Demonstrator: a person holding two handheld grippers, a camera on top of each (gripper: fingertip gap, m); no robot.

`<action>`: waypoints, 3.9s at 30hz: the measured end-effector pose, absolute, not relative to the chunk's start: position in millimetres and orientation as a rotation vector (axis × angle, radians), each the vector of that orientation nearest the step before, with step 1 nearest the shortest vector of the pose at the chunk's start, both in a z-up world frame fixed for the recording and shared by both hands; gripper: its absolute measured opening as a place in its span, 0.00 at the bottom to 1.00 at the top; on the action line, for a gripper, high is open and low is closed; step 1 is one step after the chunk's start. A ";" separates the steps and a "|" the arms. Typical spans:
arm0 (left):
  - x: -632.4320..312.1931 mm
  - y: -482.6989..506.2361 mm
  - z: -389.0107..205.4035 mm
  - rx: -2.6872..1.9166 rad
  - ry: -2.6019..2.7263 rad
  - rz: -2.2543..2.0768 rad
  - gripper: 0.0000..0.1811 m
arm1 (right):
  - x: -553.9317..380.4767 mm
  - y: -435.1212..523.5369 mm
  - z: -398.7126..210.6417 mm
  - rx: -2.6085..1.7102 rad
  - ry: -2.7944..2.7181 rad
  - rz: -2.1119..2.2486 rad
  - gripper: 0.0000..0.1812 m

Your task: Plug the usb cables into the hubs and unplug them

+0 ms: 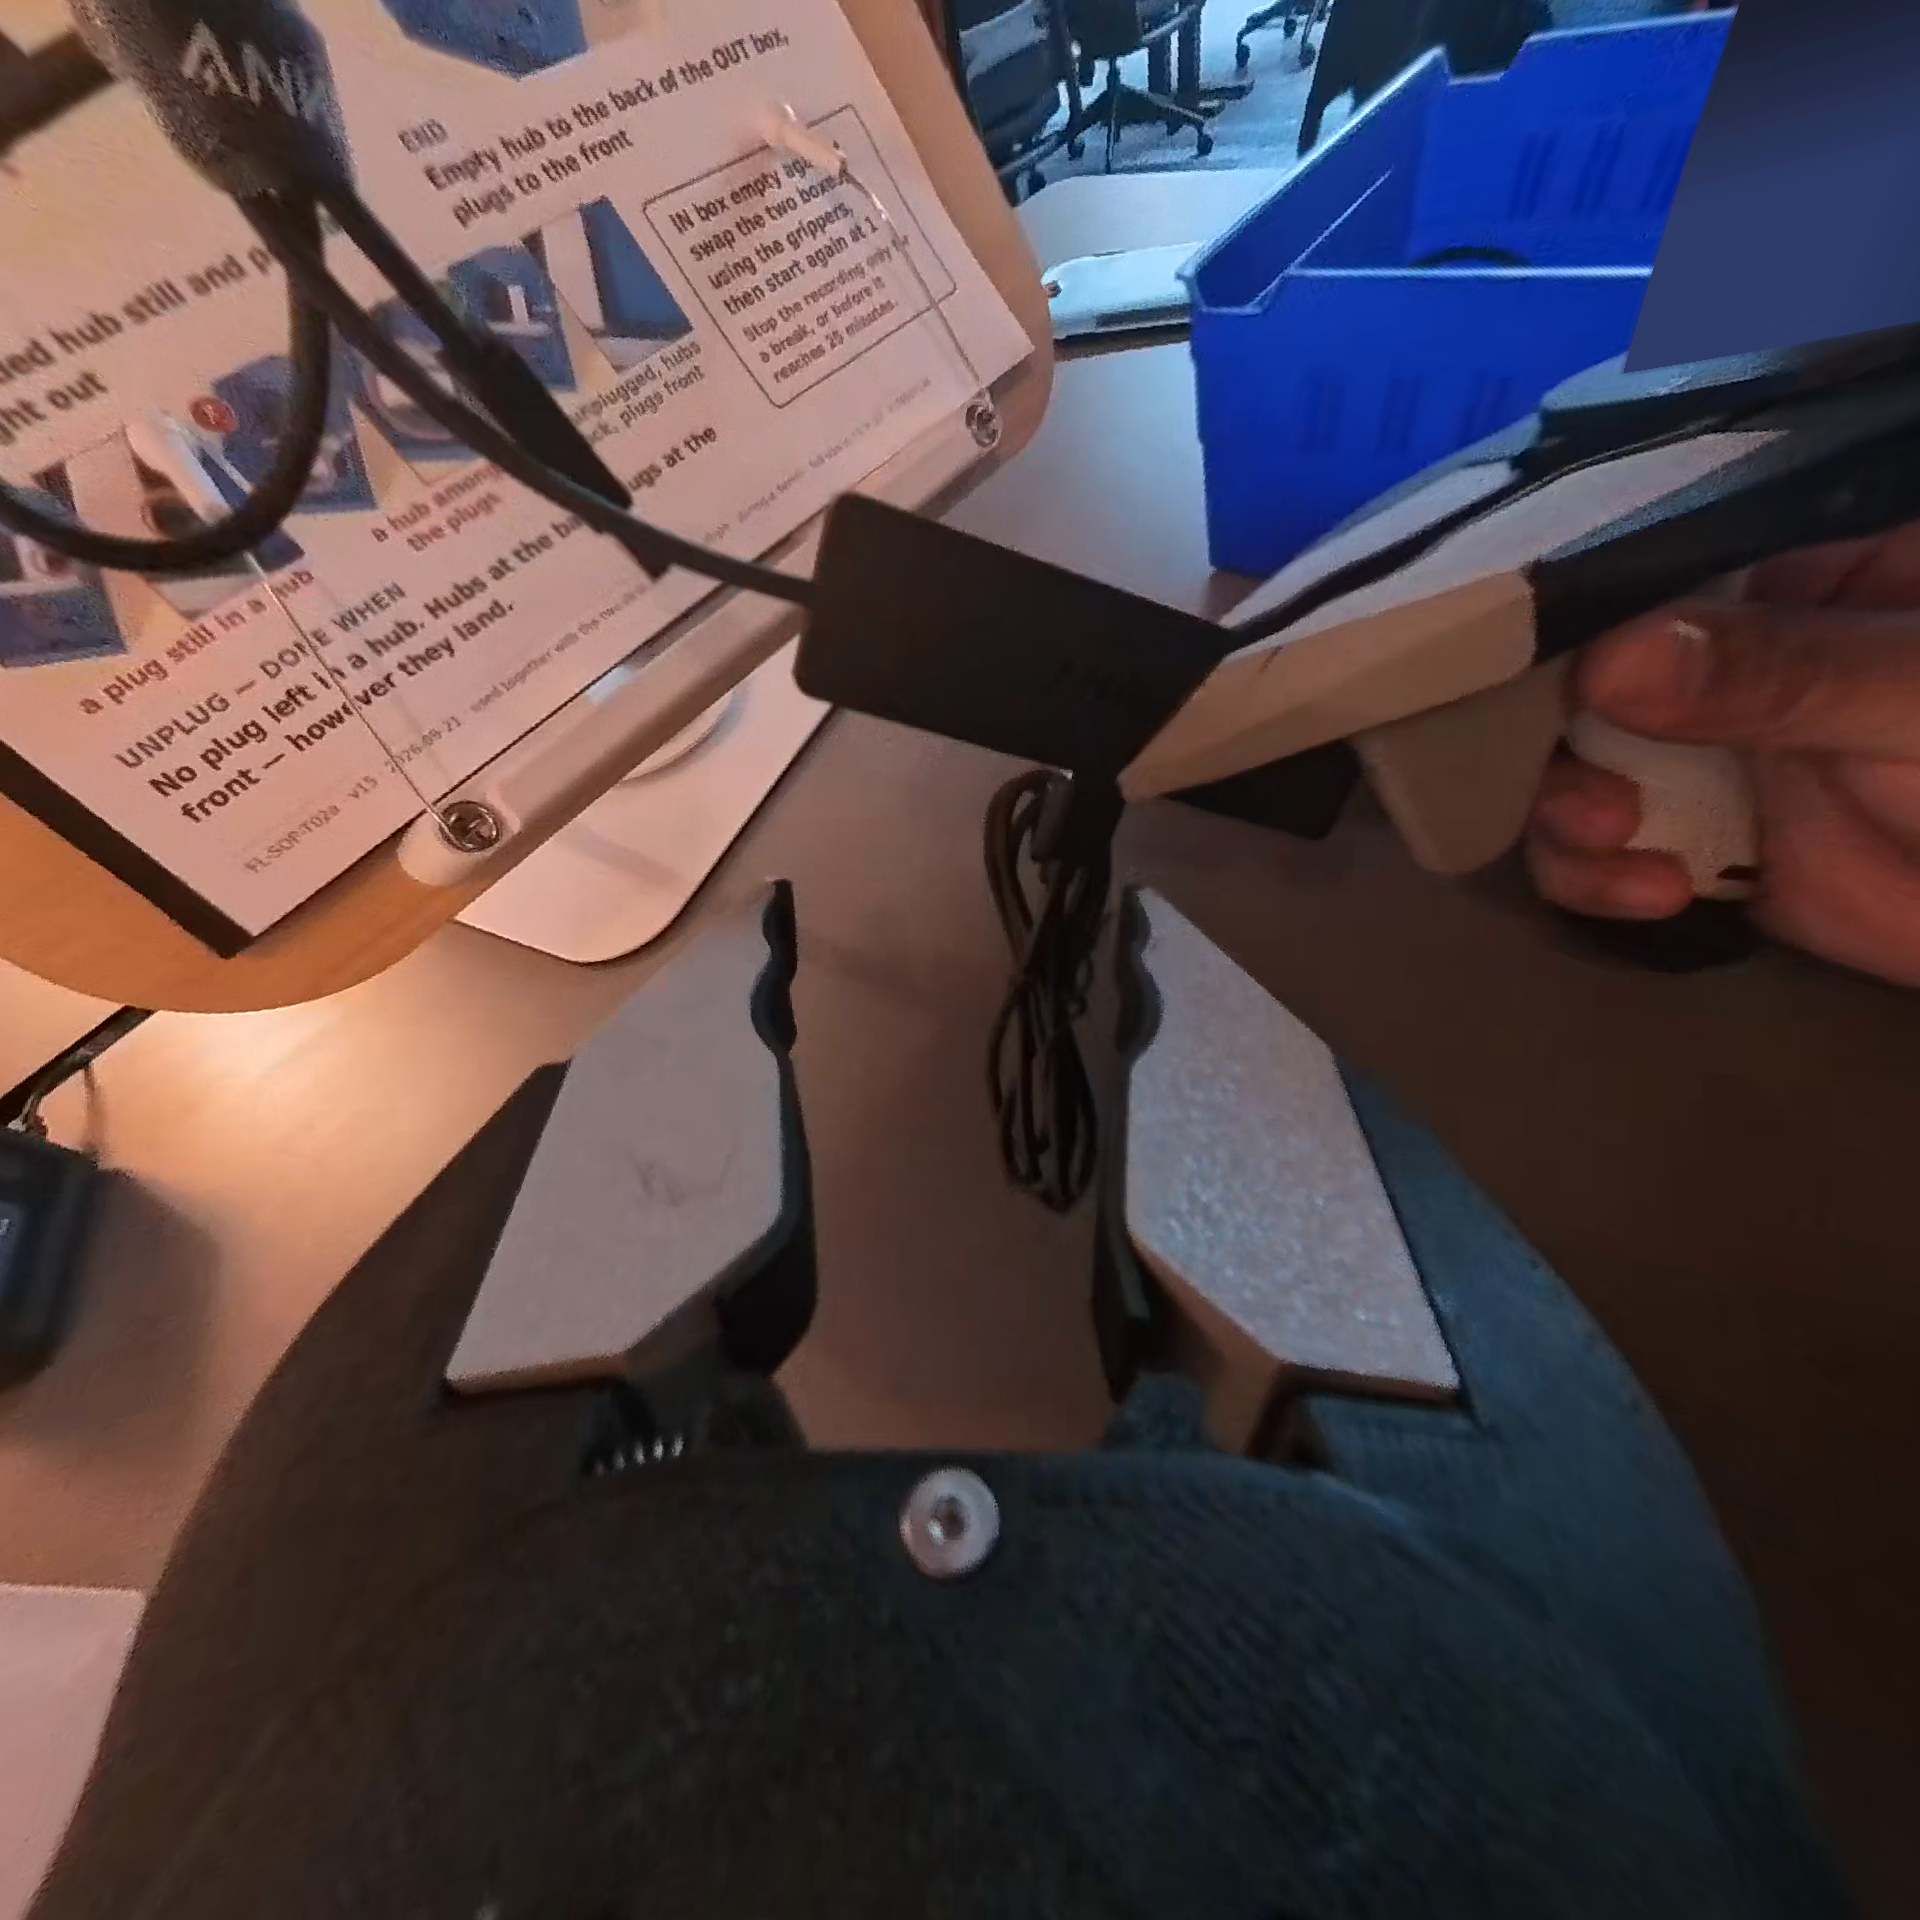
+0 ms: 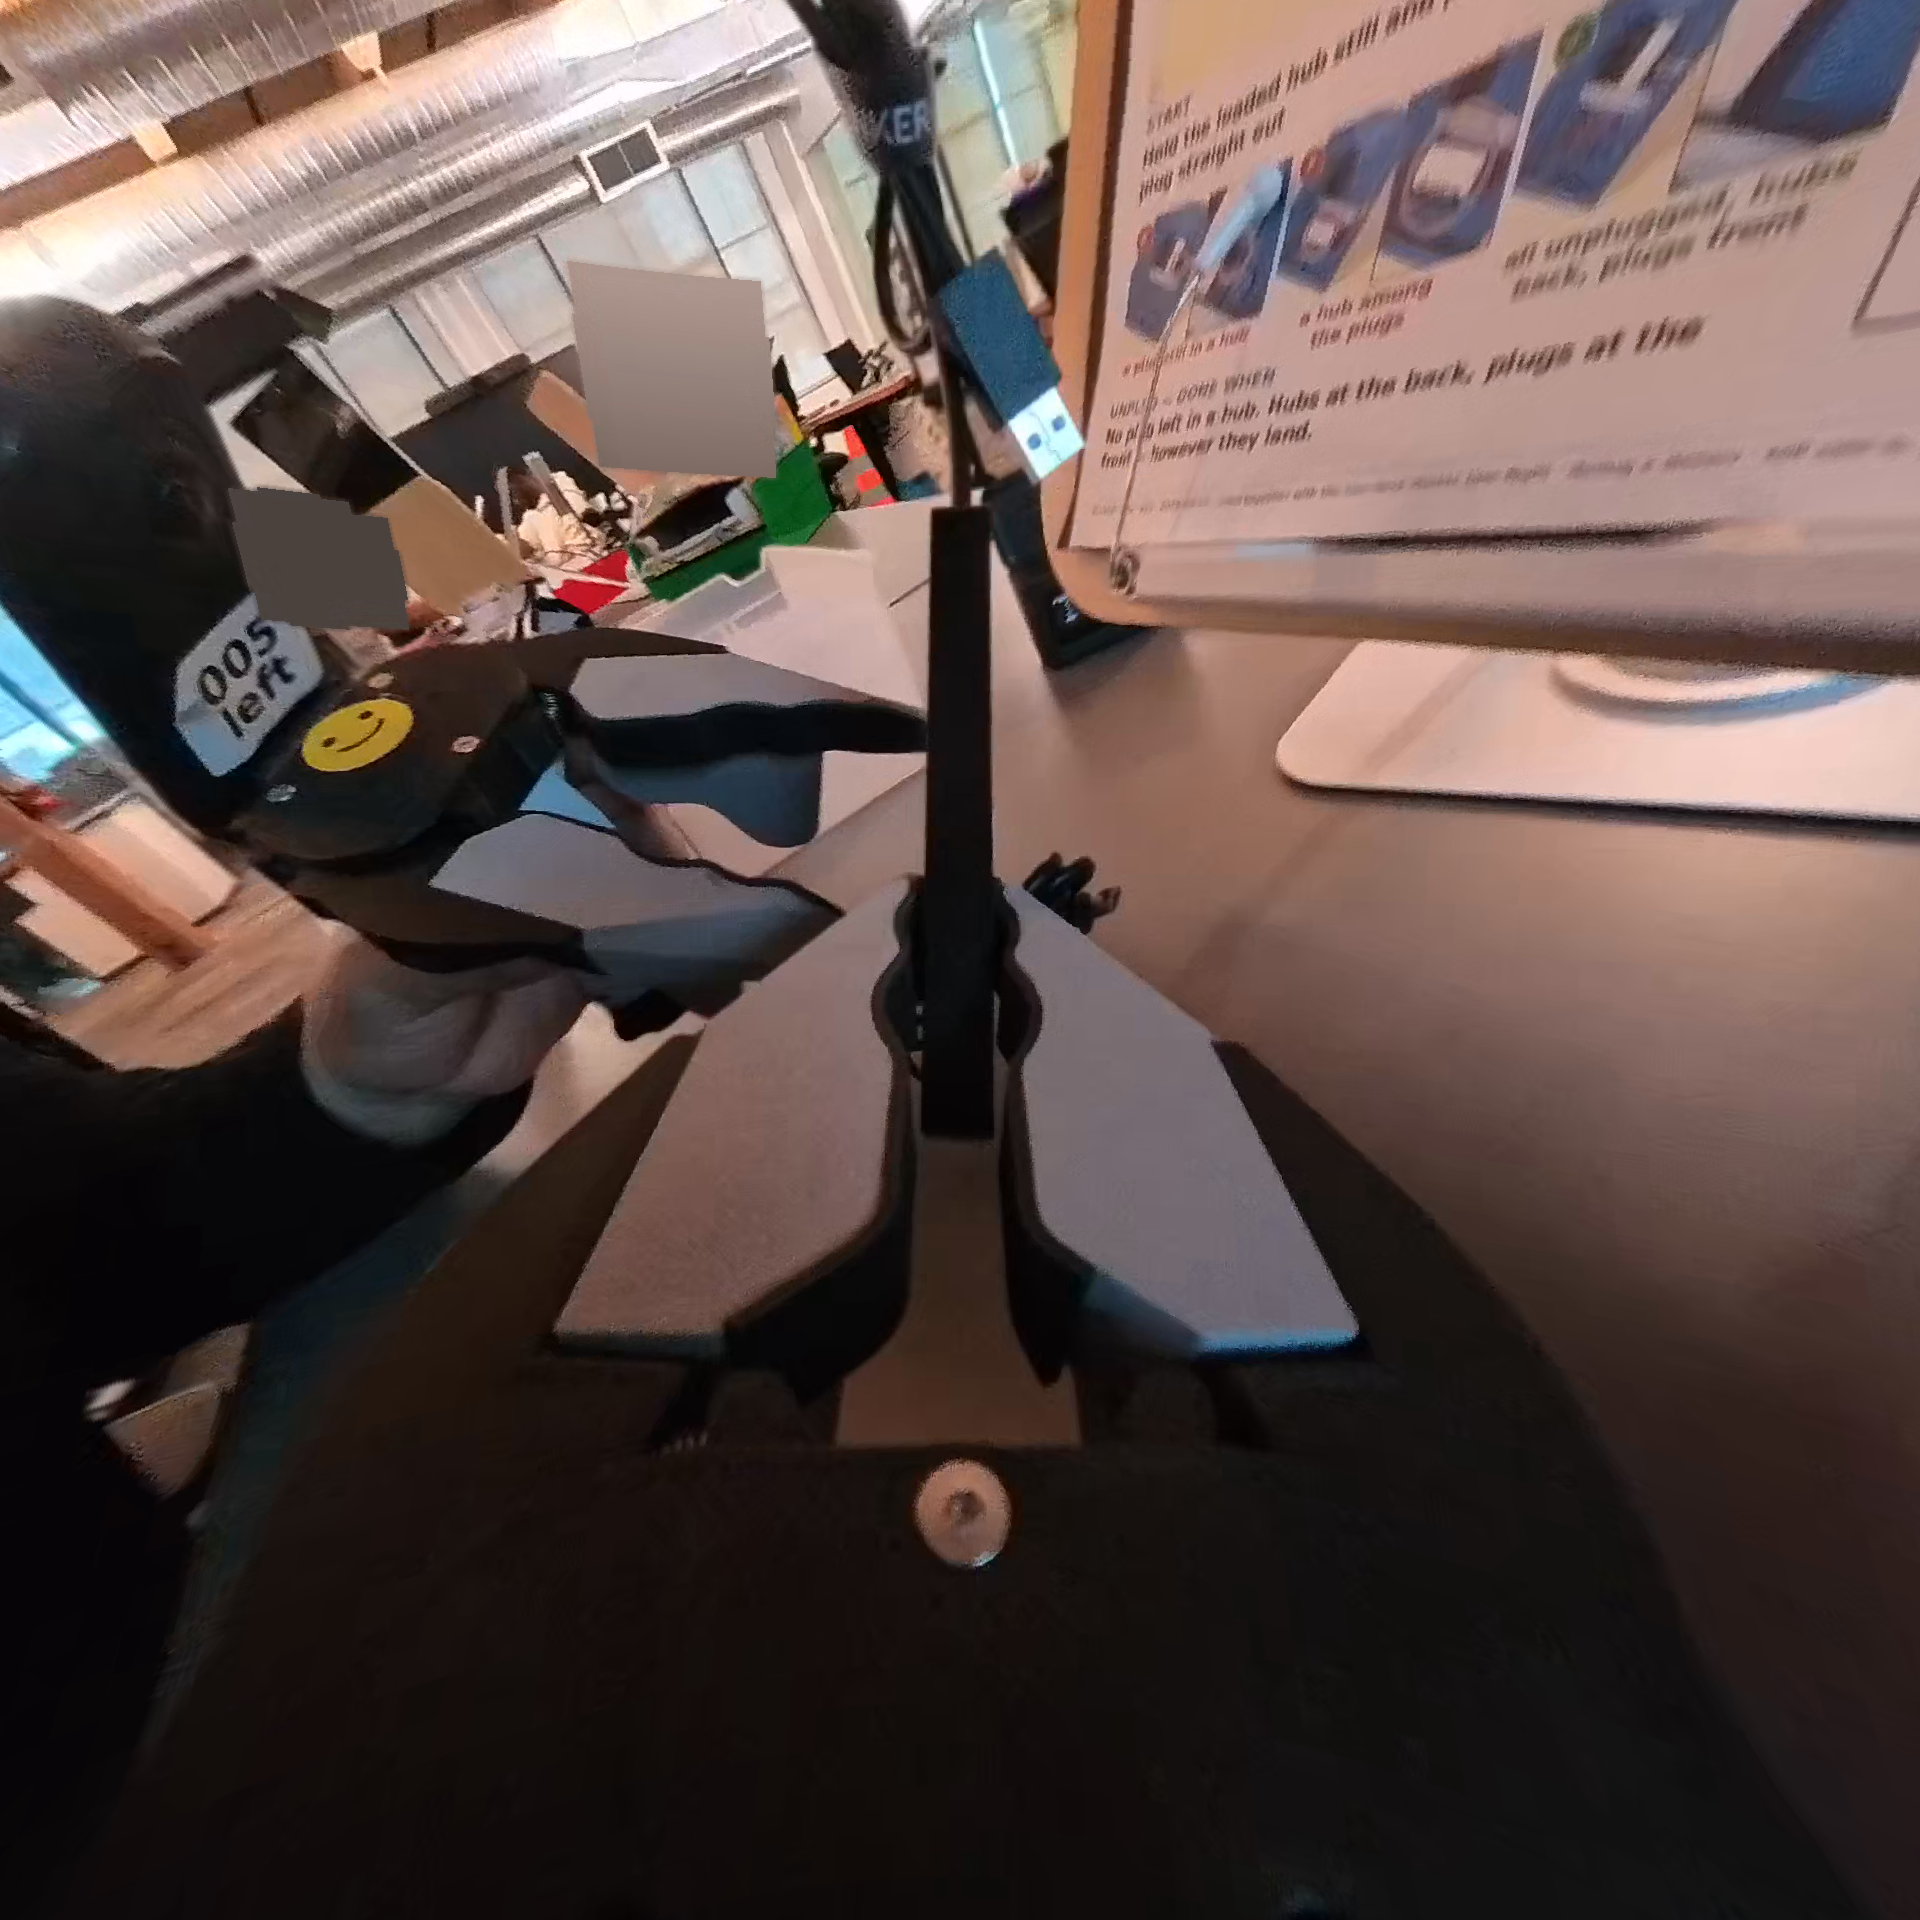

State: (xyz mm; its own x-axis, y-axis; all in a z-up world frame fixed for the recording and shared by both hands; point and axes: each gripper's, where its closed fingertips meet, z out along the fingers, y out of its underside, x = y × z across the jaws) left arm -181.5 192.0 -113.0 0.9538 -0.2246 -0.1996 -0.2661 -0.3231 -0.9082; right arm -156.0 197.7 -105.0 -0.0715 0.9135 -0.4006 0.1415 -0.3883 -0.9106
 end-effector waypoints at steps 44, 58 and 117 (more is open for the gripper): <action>-163.6 176.6 -75.7 -1.393 0.954 1.080 0.23 | -125.5 209.3 -61.4 -1.650 -0.963 1.945 0.04; -137.1 178.2 -85.1 -1.307 1.083 1.204 0.14 | -133.8 158.5 -73.7 -1.724 -1.274 2.066 0.11; -113.0 144.1 -172.2 -2.150 0.944 -0.117 0.04 | -117.5 130.5 -127.2 -0.950 -2.031 0.952 0.03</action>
